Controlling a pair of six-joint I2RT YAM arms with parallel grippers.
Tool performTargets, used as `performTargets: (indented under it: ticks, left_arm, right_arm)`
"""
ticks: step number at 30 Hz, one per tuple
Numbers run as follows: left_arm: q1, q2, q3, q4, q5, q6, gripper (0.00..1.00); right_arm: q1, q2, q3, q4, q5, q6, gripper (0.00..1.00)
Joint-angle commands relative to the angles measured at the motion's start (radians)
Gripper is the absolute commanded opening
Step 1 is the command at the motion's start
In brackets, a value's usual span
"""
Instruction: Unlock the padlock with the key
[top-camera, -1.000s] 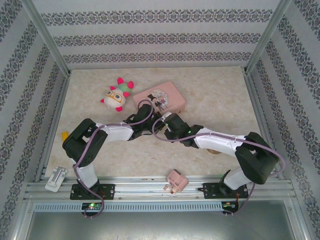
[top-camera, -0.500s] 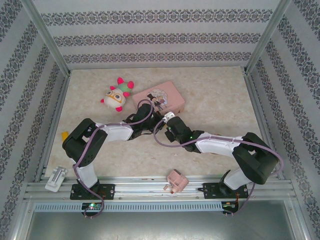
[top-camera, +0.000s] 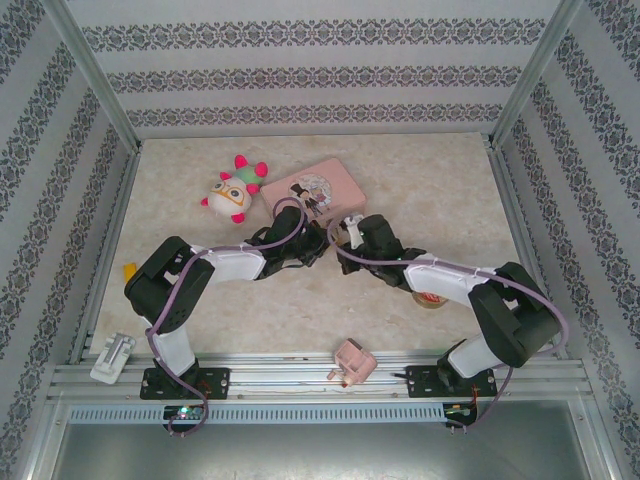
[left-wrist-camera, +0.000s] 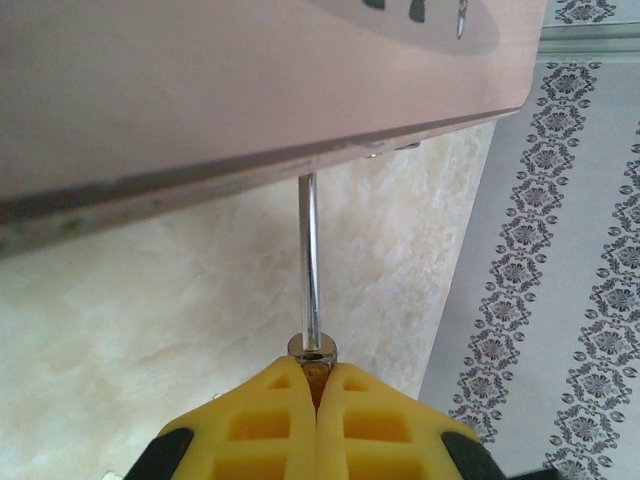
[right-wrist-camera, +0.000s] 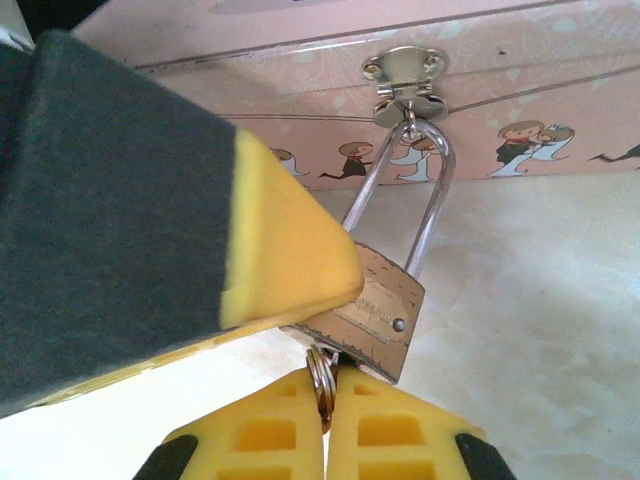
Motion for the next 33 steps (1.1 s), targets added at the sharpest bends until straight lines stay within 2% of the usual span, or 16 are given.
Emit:
performTargets:
  ticks: [1, 13, 18, 24, 31, 32, 33]
  left_arm:
    - [-0.015, -0.02, -0.022, 0.023, 0.117, -0.01, 0.0]
    - [-0.015, -0.022, -0.039, 0.045, 0.113, -0.02, 0.0]
    - [-0.015, -0.022, -0.048, 0.05, 0.113, -0.026, 0.0]
    - [-0.016, -0.014, -0.055, 0.065, 0.118, -0.037, 0.0]
    - [-0.015, -0.013, -0.06, 0.074, 0.118, -0.041, 0.0]
    - [-0.016, -0.013, -0.059, 0.074, 0.117, -0.041, 0.03]
    - [-0.016, -0.013, -0.06, 0.076, 0.117, -0.039, 0.14]
  right_arm:
    - [-0.092, 0.004, 0.004, 0.041, -0.062, 0.126, 0.0]
    - [-0.198, 0.024, -0.002, 0.108, -0.289, 0.366, 0.0]
    - [-0.236, 0.046, -0.029, 0.212, -0.368, 0.498, 0.0]
    - [-0.259, 0.089, -0.042, 0.327, -0.442, 0.638, 0.0]
    - [-0.269, 0.098, -0.051, 0.377, -0.458, 0.696, 0.0]
    - [-0.269, 0.094, -0.051, 0.371, -0.454, 0.689, 0.0]
    - [-0.269, 0.093, -0.052, 0.364, -0.448, 0.683, 0.0]
